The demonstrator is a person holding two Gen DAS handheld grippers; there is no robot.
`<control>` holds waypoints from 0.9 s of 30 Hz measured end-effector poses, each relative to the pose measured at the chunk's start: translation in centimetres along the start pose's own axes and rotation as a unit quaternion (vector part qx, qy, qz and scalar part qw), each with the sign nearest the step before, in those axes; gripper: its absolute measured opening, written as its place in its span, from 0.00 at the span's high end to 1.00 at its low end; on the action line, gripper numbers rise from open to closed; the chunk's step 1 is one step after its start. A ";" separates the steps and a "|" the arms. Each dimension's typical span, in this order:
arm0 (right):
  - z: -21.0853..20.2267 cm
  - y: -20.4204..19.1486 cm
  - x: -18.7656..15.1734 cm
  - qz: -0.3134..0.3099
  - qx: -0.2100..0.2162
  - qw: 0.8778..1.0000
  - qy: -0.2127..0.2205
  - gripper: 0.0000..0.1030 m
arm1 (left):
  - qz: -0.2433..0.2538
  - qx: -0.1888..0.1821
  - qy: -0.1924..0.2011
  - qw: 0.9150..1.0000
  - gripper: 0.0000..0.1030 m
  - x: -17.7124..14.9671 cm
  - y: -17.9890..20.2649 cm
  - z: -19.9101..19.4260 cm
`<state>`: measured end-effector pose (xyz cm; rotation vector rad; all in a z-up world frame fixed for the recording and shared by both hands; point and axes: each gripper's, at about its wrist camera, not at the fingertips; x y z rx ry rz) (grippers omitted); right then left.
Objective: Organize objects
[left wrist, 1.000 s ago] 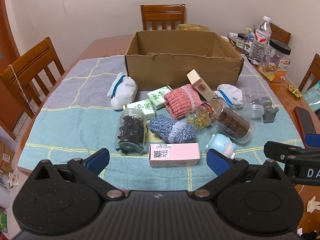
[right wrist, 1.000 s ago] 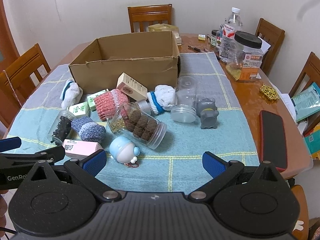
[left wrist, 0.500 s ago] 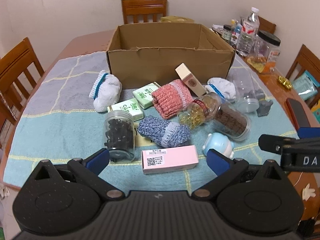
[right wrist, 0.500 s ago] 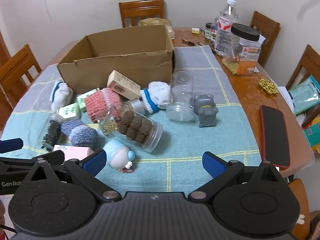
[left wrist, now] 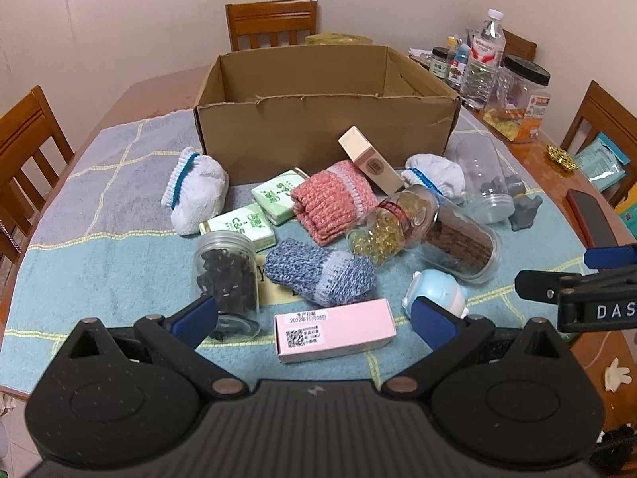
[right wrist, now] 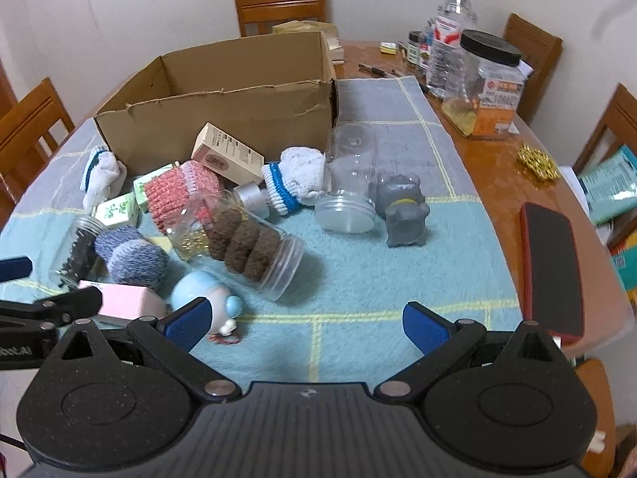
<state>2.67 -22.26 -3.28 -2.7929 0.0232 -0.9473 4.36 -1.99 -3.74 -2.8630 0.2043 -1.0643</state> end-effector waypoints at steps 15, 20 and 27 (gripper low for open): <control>2.9 6.5 2.7 -0.124 0.067 0.990 -0.031 0.00 | 0.002 -0.008 0.016 1.000 0.01 -0.3 6.3 1.0; 3.6 8.9 3.6 -0.158 0.087 0.983 -0.039 0.00 | 0.042 -0.020 0.034 0.998 0.03 0.0 8.4 1.5; 4.9 11.3 5.0 -0.190 0.098 0.976 -0.051 0.00 | 0.072 -0.032 0.026 0.997 0.12 -0.2 10.8 2.8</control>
Point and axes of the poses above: each gripper's, at about its wrist camera, not at the fingertips, and z roughly the way its jaws point, y to its right, x to its top, and after that the axes turned 9 degrees about x, right-handed
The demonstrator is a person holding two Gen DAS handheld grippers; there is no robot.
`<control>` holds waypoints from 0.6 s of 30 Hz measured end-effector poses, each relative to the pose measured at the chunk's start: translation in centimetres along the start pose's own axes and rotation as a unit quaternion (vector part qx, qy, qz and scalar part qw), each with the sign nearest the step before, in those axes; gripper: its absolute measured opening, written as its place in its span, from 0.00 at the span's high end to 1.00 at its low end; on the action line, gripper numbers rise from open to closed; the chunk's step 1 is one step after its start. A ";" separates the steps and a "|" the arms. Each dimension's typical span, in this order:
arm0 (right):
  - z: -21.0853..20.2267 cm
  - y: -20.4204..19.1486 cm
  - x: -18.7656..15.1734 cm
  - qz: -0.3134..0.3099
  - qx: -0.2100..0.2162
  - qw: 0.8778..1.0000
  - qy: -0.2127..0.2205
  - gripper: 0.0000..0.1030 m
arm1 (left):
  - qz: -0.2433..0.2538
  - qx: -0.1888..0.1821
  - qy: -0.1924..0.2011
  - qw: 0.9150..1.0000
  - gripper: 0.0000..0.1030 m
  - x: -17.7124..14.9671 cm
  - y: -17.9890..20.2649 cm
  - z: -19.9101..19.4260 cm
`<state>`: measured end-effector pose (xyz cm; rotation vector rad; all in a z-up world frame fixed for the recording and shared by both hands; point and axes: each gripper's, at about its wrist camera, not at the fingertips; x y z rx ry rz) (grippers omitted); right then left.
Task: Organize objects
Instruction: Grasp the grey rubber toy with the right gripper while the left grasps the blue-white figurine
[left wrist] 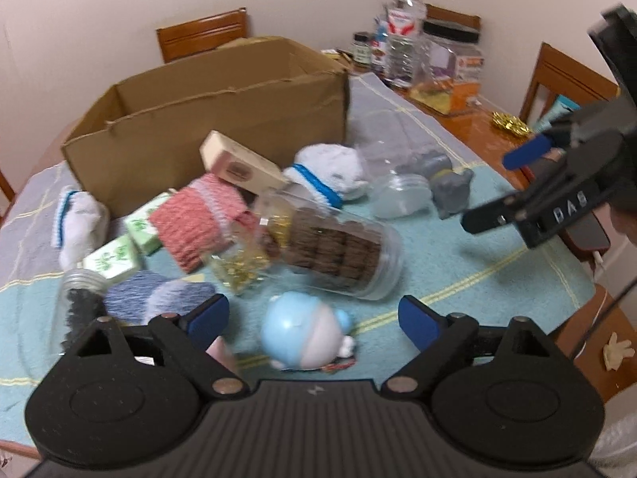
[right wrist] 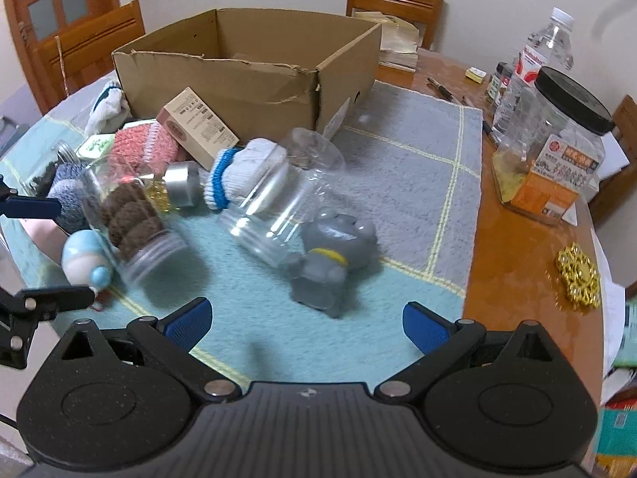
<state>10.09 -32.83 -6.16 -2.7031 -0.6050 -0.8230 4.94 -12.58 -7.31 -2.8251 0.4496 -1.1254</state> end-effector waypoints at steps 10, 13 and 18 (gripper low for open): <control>1.4 2.1 1.4 -0.071 0.048 0.996 -0.011 0.00 | -0.024 0.027 -0.035 0.999 0.13 -0.7 1.4 2.6; 1.9 2.9 2.1 -0.111 0.071 0.991 -0.017 0.00 | -0.027 0.034 -0.045 0.998 0.18 -0.5 1.7 3.0; 3.0 4.2 3.5 -0.174 0.115 0.978 -0.030 0.00 | -0.035 0.045 -0.054 0.997 0.18 -0.3 2.0 3.2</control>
Point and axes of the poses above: each gripper's, at about its wrist camera, not at the fingertips, and z roughly the way its jaws point, y to its right, x to its top, and after that the axes turned 9 degrees about x, right-handed
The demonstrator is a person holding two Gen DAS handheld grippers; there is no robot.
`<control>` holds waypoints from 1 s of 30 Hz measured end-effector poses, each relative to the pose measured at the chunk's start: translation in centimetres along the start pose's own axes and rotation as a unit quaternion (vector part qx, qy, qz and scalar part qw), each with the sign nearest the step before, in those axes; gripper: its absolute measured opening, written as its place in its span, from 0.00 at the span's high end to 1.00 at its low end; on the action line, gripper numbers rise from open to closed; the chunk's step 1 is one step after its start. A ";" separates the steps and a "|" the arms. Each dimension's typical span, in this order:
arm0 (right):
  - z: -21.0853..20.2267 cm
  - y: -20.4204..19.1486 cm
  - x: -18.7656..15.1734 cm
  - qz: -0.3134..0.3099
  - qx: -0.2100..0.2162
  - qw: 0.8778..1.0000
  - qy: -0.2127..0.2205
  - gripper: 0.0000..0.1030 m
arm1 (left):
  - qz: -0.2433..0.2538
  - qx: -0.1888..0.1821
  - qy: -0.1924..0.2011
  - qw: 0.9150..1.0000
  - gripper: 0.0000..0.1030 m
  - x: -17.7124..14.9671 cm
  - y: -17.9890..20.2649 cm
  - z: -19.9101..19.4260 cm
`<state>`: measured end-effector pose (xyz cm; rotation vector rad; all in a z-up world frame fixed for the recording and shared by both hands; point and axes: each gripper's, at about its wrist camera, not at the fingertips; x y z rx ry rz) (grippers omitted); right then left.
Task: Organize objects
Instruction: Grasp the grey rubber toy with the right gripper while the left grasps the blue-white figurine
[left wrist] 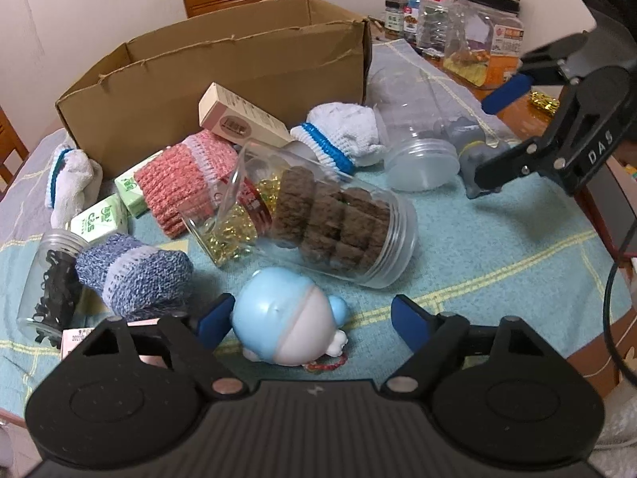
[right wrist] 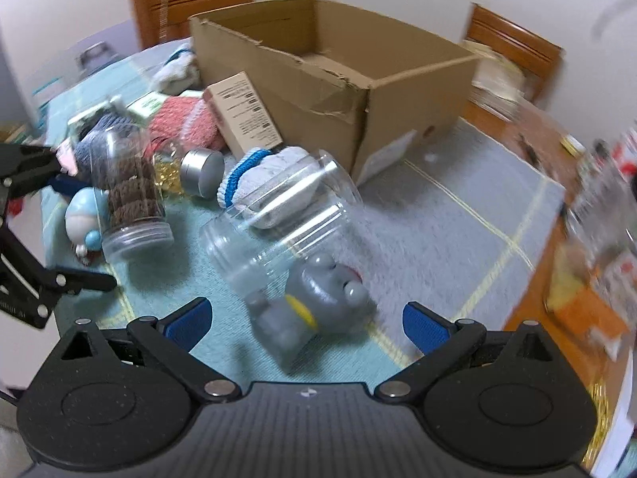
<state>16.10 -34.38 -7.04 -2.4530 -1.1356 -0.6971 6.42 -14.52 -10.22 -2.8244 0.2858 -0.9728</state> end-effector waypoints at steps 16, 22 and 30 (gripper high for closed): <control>3.4 1.2 1.4 -0.056 0.101 0.992 -0.044 0.00 | -0.039 0.015 -0.026 0.999 0.18 0.7 0.4 0.6; 1.9 1.2 0.5 -0.049 0.122 0.990 -0.054 0.00 | -0.017 0.010 -0.025 0.999 0.18 0.7 0.4 0.5; 2.7 1.1 0.2 -0.064 0.102 0.991 -0.050 0.04 | -0.019 0.014 -0.027 0.999 0.27 0.5 -0.2 0.5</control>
Point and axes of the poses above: each gripper's, at about its wrist camera, not at the fingertips, and z roughly the way its jaws point, y to its right, x to its top, and after that the axes turned 9 degrees about x, right-handed
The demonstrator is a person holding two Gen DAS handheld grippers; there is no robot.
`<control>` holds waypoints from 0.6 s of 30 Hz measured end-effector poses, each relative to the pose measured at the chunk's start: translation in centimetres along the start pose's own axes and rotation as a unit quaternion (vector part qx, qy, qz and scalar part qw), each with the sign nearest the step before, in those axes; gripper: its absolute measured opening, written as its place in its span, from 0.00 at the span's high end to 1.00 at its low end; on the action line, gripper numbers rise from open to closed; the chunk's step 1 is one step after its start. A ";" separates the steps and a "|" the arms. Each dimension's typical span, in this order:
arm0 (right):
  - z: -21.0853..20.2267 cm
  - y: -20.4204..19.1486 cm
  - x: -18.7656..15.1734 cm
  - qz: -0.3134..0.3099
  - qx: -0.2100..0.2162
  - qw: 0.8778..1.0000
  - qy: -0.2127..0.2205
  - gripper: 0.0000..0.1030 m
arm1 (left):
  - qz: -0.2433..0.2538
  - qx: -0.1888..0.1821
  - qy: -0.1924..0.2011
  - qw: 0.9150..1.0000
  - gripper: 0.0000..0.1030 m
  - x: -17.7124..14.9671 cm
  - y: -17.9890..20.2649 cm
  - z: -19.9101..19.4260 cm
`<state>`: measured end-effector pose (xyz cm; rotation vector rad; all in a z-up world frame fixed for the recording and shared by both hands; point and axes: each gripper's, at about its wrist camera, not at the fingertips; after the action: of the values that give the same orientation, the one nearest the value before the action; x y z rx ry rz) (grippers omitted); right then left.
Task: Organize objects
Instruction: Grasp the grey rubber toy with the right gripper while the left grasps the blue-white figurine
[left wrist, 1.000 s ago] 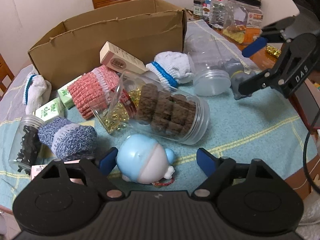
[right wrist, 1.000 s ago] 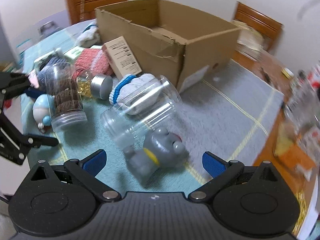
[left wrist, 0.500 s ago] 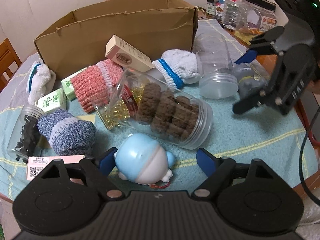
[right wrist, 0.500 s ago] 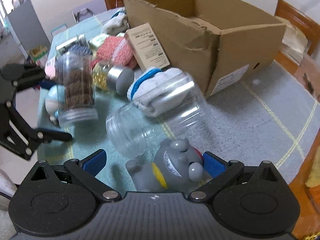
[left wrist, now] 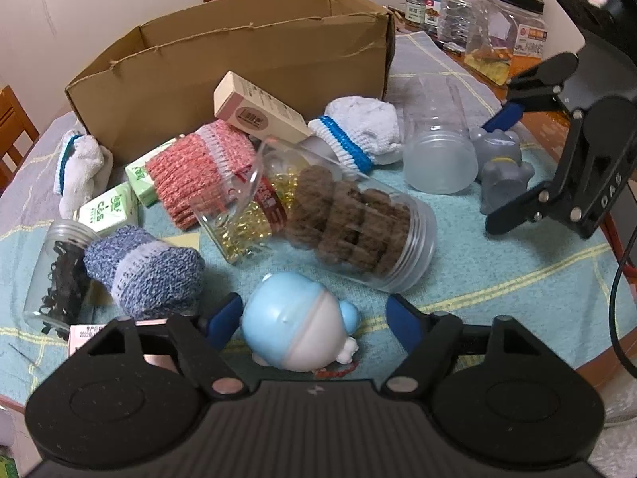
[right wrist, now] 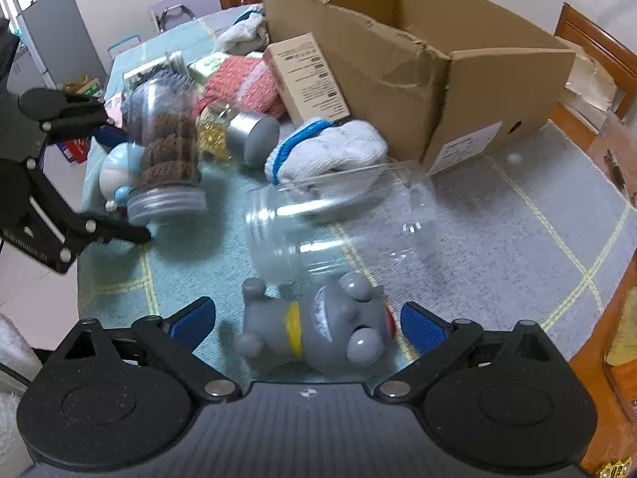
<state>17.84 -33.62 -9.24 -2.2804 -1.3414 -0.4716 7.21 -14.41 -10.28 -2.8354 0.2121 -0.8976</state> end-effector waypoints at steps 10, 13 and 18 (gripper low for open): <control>-0.4 -0.6 -0.2 0.001 -0.038 0.999 -0.014 0.24 | -0.014 -0.001 -0.007 1.000 0.45 -0.1 -0.4 -0.1; -0.6 -0.9 -0.4 0.009 -0.048 0.999 -0.015 0.24 | -0.009 0.002 -0.010 1.000 0.46 -0.1 -0.3 -0.4; -0.9 -1.4 -0.3 0.022 -0.056 0.998 -0.016 0.24 | -0.006 0.002 -0.022 1.000 0.46 -0.2 -0.4 -1.1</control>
<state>16.37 -33.72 -8.38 -2.4122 -1.3068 -0.5091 6.51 -14.09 -9.43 -2.8522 0.1865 -0.8374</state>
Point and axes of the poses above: each gripper's, at about its wrist camera, not at the fingertips, and z roughly the way its jaws point, y to its right, x to its top, and after that the axes turned 9 degrees about x, right-handed
